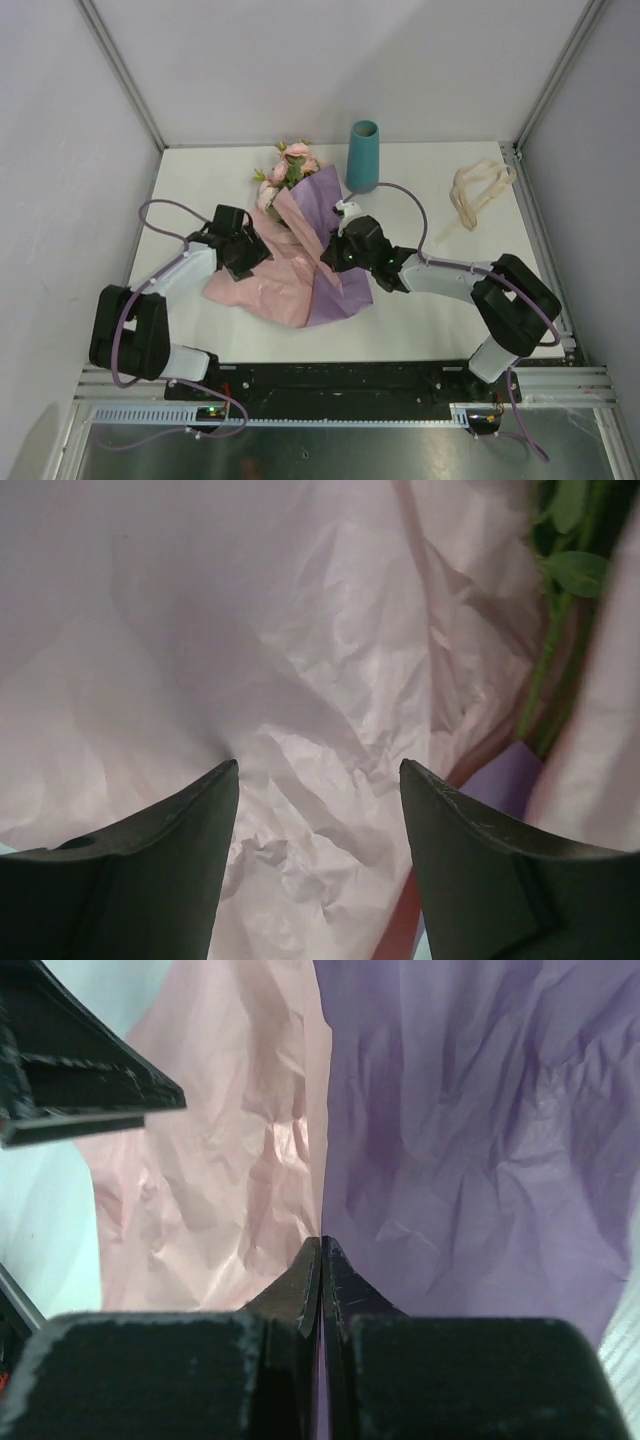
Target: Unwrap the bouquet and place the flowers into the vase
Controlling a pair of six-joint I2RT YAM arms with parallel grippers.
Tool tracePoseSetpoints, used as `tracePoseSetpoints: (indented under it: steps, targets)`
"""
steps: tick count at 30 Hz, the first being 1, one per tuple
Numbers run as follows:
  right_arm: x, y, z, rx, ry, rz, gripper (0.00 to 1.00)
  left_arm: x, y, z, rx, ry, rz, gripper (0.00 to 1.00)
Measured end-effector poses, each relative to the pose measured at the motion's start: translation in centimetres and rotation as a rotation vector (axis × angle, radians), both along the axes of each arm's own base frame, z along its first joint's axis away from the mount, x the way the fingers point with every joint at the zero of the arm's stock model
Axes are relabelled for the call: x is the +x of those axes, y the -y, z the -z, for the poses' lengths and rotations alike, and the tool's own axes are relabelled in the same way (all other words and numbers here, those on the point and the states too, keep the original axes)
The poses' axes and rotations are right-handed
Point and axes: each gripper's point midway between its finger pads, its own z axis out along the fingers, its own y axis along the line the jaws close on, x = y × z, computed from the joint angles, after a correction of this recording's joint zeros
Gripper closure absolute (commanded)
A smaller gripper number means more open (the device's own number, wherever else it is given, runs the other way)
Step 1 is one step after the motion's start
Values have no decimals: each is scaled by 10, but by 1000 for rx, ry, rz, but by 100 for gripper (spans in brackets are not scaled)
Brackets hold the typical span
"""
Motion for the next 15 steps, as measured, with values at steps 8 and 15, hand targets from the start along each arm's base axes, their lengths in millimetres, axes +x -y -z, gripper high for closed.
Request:
tracePoseSetpoints:
  steps: [8, 15]
  targets:
    - [34, 36, -37, 34, 68, 131, 100, -10, -13, 38, 50, -98, -64, 27]
    - [76, 100, -53, 26, 117, 313, 100, -10, -23, 45, 60, -110, -117, 26]
